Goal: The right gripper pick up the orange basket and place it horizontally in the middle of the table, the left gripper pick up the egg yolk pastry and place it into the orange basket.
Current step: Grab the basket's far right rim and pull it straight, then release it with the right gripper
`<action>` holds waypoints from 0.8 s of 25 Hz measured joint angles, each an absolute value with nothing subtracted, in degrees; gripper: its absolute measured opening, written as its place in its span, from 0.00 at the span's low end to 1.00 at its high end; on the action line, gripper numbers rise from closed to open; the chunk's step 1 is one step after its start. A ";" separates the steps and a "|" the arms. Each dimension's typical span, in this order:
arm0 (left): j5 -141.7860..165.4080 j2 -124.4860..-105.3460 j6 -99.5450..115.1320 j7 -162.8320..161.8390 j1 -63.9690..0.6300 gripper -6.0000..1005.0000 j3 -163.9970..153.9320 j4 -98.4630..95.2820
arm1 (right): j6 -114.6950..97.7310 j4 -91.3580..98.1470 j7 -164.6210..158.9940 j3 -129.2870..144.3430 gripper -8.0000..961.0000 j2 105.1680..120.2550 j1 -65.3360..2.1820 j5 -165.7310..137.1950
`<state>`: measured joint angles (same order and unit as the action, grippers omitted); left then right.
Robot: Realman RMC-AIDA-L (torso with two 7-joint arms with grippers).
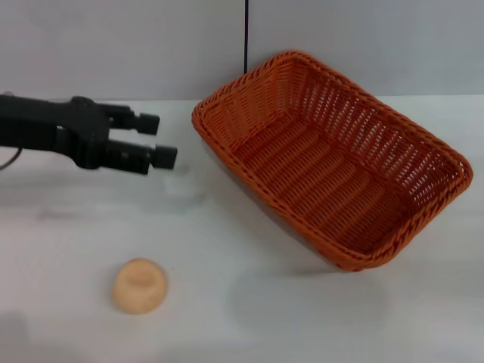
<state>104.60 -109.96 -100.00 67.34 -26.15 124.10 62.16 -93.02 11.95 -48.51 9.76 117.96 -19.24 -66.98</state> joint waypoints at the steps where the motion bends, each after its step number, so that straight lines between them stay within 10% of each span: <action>1: 104.60 -109.96 -100.00 67.34 -26.15 0.84 124.10 62.16 | -93.02 11.95 -48.51 9.75 0.57 117.96 -19.24 -66.98; 20: 114.24 -113.56 -100.95 71.76 -24.00 0.84 124.45 64.13 | -91.57 11.77 -48.74 9.75 0.57 118.13 -19.38 -66.98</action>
